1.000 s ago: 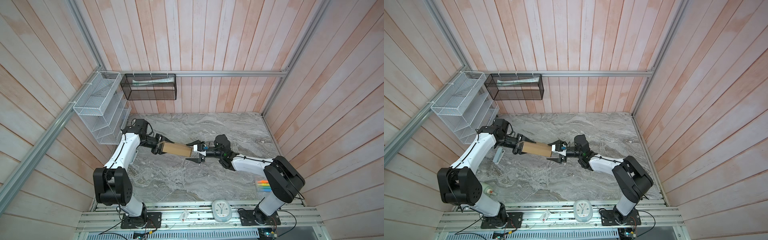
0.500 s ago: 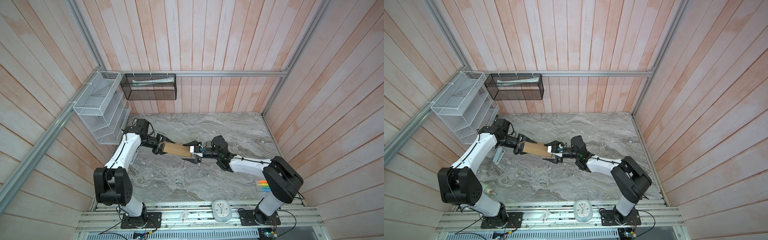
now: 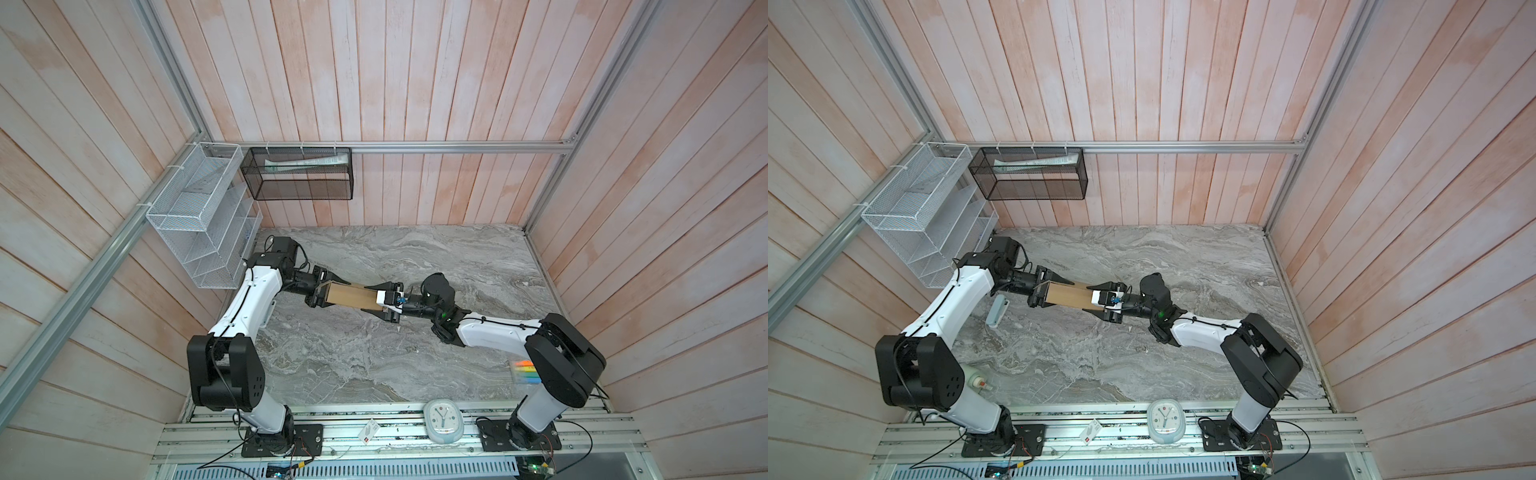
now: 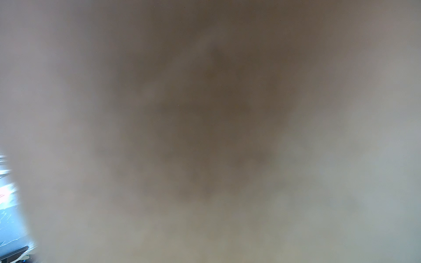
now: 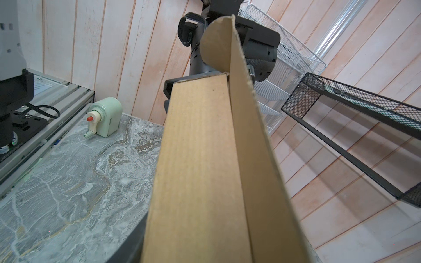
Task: Assemble paper box
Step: Turn over the paper box.
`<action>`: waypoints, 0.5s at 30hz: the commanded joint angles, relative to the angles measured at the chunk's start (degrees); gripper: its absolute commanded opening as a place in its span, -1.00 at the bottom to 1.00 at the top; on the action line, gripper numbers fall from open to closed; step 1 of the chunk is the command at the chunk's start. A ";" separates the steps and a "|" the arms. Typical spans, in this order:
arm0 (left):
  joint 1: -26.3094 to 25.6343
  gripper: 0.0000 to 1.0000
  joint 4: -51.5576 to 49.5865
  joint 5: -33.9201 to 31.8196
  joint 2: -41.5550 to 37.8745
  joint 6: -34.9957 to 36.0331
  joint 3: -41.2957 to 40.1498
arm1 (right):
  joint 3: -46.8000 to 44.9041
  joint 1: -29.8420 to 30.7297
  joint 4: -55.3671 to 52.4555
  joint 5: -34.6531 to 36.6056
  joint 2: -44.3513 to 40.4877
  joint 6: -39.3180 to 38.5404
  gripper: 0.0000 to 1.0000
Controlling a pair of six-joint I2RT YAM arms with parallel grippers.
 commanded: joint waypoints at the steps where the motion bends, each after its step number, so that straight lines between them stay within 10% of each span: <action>1: -0.99 -0.48 1.67 1.31 -0.80 -0.23 -0.63 | -0.03 1.37 1.21 1.16 0.87 -0.29 0.11; 15: -1.17 -0.35 4.54 3.18 -0.49 -0.29 -1.68 | -0.29 1.46 0.18 1.95 0.25 -1.67 -0.12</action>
